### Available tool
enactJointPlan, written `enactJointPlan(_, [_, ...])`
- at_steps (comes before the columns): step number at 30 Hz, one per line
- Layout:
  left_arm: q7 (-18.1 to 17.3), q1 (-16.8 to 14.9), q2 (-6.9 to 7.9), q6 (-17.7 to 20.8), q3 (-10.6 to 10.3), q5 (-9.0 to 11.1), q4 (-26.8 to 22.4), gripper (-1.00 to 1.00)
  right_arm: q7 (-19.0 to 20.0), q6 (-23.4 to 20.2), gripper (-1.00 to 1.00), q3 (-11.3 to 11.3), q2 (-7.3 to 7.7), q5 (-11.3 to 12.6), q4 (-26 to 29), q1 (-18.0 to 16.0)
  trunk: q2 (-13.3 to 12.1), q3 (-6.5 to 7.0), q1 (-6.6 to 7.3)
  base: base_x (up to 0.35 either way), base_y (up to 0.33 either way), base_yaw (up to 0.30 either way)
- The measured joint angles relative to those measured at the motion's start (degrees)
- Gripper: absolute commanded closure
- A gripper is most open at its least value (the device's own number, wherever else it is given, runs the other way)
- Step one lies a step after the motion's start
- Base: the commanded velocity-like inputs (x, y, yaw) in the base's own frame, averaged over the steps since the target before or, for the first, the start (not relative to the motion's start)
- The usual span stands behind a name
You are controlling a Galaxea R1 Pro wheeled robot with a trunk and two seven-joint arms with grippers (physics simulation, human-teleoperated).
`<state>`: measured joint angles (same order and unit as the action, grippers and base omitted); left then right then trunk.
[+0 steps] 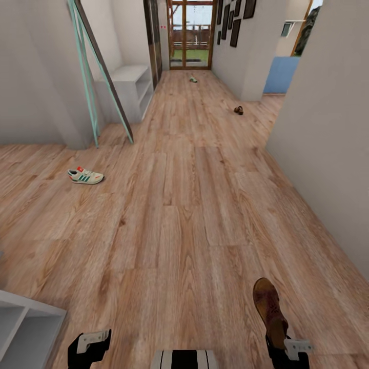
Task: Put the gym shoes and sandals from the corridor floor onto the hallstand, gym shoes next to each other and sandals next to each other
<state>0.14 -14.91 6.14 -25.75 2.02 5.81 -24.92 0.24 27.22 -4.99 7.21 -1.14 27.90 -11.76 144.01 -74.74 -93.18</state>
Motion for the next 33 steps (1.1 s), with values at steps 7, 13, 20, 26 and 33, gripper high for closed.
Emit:
enactJointPlan(7, [0.0,0.1,0.11,0.0,0.0,0.0,0.1,-1.0,0.0,0.1,1.0,0.0,-0.47,0.1,-2.5,0.0,-0.1,2.18,0.18,0.0,0.0,-0.066])
enactJointPlan(13, [0.0,0.2,0.06,-0.1,0.1,0.0,1.4,-1.0,0.0,0.0,1.0,0.1,-0.72,0.0,-2.8,0.0,-0.2,4.04,0.33,0.0,0.0,-0.019])
enactJointPlan(20, [0.0,0.2,0.01,-0.1,0.1,0.0,1.8,-1.0,0.0,0.0,1.0,0.1,-0.77,-0.1,-2.8,0.0,-0.3,6.22,0.52,0.0,0.0,0.0])
enactJointPlan(26, [0.0,0.2,-0.04,-0.1,0.0,0.0,1.8,-1.0,0.0,0.0,1.0,0.3,-0.85,-0.1,-3.8,0.0,-0.3,8.08,0.67,0.0,0.0,0.0])
enactJointPlan(33, [0.0,0.2,-0.09,-0.1,0.0,0.0,1.8,-1.0,0.0,0.0,1.0,0.3,-0.86,-0.1,-4.3,0.0,-0.4,10.09,0.85,0.0,0.0,0.0])
